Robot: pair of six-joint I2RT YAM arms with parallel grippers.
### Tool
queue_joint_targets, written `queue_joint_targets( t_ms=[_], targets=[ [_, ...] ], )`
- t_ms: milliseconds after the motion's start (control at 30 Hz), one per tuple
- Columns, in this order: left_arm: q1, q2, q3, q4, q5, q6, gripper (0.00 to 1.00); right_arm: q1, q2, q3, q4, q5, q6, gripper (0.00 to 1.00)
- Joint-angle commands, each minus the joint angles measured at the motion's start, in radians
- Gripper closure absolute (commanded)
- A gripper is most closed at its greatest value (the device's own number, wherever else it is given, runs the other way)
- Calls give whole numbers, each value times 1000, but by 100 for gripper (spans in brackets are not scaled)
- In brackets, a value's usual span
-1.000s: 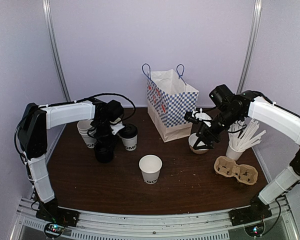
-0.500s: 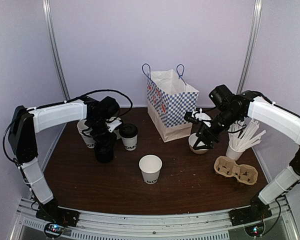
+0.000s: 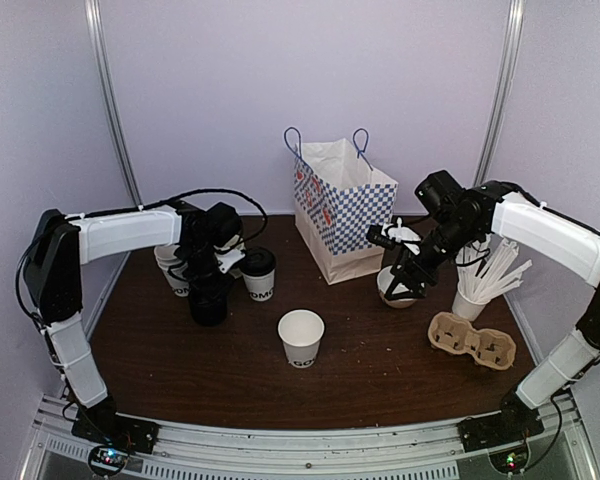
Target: Pack the takeout coffee
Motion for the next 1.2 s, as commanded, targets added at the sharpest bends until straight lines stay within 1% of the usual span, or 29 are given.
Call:
queue_joint_targets(
  t_ms=[0,367,567,700,933,1067,1167],
  targets=[
    [1,28,10,-3,4,10,71,-2,3,25,-12,4,-5,18],
    [1,17,24,-27,18,3,83,-2,-3,19,-9,3,-5,18],
    [1,14,28,-37,26,1,86,-2,-6,20,-10,5,-5,18],
    [2,-8,58,-74,31,3,88,-2,-5,20,-12,6,-3,17],
    [1,-117,144,-146,90,0,88,-1,10,37,-22,-3,-2,18],
    [1,-150,183,-165,143,-4,88,1,20,48,-28,-8,-1,18],
    [2,-160,189,-170,140,-2,89,2,24,55,-30,-9,0,18]
  ],
)
